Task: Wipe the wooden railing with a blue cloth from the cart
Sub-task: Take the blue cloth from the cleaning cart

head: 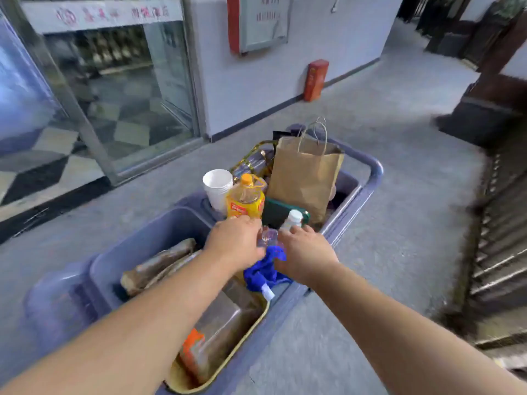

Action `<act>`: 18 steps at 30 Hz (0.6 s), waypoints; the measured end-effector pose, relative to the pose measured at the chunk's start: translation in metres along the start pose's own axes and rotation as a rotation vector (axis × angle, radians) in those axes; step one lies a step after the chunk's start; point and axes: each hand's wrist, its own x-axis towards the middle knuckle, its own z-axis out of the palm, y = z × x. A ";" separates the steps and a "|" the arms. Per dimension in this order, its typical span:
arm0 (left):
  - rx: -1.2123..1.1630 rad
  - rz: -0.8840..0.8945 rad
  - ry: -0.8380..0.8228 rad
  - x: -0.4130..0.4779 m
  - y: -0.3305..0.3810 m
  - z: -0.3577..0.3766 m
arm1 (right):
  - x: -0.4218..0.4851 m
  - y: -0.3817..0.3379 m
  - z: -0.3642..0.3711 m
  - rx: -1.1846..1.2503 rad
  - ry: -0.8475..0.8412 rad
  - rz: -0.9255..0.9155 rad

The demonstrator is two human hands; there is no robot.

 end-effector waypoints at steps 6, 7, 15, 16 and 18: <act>-0.064 -0.003 -0.139 -0.002 -0.004 0.056 | 0.011 -0.008 0.062 -0.013 -0.228 0.120; -0.080 0.007 -0.145 0.000 -0.005 0.062 | 0.014 -0.006 0.068 -0.009 -0.218 0.135; -0.294 0.115 -0.223 0.015 0.005 0.061 | -0.008 0.009 0.054 0.155 0.059 0.157; -0.338 0.144 -0.255 0.018 0.012 0.057 | -0.016 0.014 0.045 0.195 0.119 0.174; -0.396 0.211 -0.293 0.024 0.031 0.047 | -0.036 0.028 0.024 0.240 0.216 0.204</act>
